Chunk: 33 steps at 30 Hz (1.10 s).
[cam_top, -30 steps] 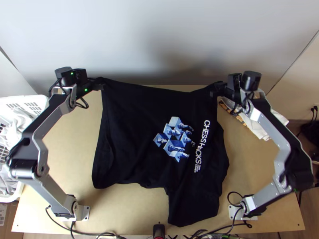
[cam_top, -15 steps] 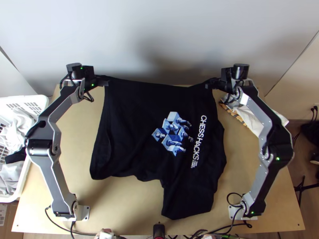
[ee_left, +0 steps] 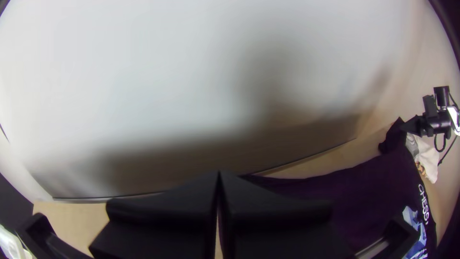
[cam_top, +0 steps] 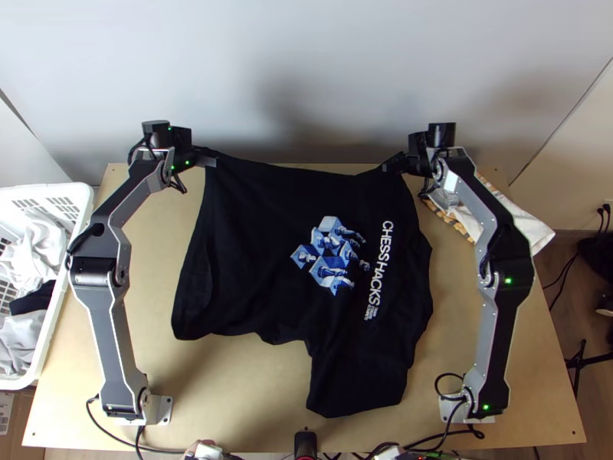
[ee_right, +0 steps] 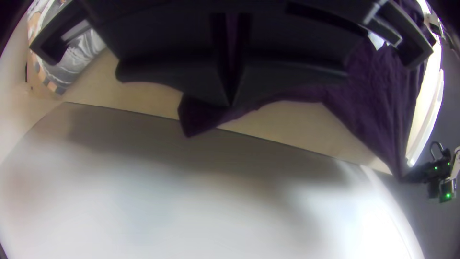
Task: Fold the t-shirt
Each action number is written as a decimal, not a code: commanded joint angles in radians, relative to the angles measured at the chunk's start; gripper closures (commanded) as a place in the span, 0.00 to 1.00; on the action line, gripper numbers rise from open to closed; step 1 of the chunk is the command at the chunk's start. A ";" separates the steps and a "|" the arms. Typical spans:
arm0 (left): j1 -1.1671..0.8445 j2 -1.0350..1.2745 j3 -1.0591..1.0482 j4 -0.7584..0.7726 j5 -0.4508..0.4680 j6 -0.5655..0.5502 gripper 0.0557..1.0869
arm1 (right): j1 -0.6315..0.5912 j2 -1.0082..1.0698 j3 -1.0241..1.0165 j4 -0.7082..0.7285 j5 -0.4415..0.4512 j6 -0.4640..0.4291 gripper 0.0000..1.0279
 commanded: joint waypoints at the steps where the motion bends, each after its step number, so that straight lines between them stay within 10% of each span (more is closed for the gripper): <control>1: -0.005 0.008 0.020 -0.035 -0.005 0.034 0.97 | 0.007 0.023 0.065 -0.070 0.000 -0.011 0.97; 33: 0.022 -0.306 -0.354 -0.182 0.151 0.188 0.97 | 0.019 -0.500 -0.410 -0.181 -0.021 -0.086 0.97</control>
